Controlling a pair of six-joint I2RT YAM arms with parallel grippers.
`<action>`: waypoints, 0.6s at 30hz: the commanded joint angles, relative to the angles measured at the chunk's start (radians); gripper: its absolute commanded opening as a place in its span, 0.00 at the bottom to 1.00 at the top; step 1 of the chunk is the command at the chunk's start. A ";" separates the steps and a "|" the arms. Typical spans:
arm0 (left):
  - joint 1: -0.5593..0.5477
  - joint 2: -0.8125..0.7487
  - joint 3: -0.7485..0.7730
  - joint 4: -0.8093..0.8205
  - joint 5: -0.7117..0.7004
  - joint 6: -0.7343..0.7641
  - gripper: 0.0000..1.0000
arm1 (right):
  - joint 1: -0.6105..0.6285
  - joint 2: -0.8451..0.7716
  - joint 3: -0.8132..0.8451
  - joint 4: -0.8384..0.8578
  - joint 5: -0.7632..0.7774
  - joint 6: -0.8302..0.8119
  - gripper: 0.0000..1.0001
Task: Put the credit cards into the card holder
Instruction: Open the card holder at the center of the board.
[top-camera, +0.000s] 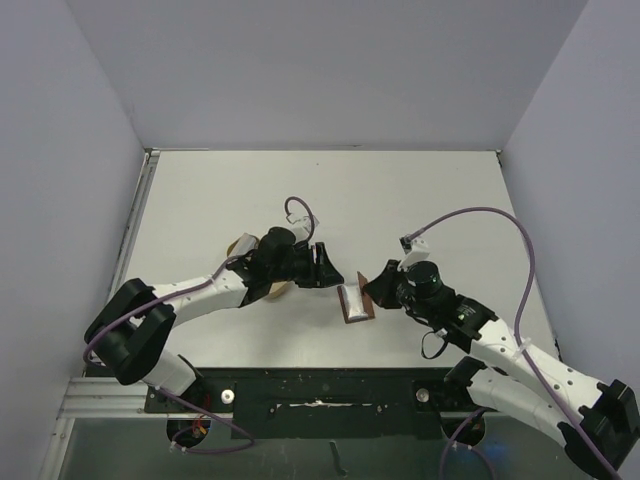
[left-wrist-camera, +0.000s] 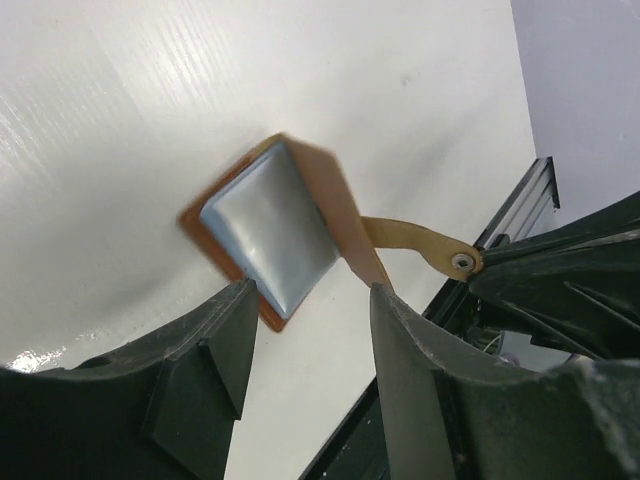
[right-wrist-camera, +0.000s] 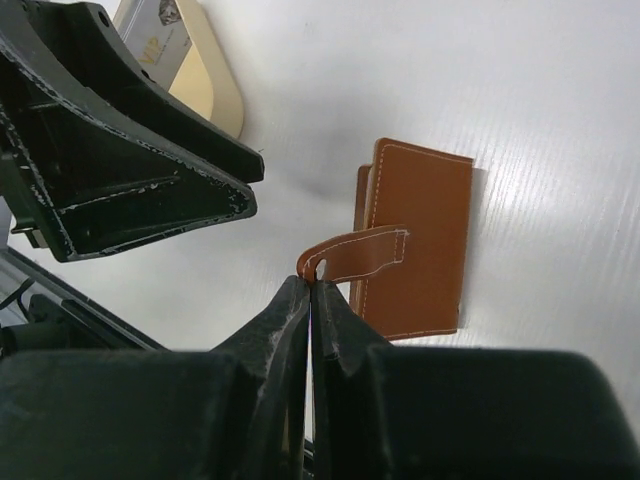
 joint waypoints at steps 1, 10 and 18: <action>-0.014 -0.039 0.050 -0.044 -0.057 0.051 0.47 | -0.008 0.033 0.044 0.060 0.013 -0.004 0.00; -0.055 0.014 0.077 -0.070 -0.100 0.088 0.47 | -0.160 0.011 0.023 -0.262 0.182 0.041 0.00; -0.080 0.073 0.067 -0.038 -0.110 0.084 0.47 | -0.209 -0.022 -0.030 -0.220 0.141 0.038 0.00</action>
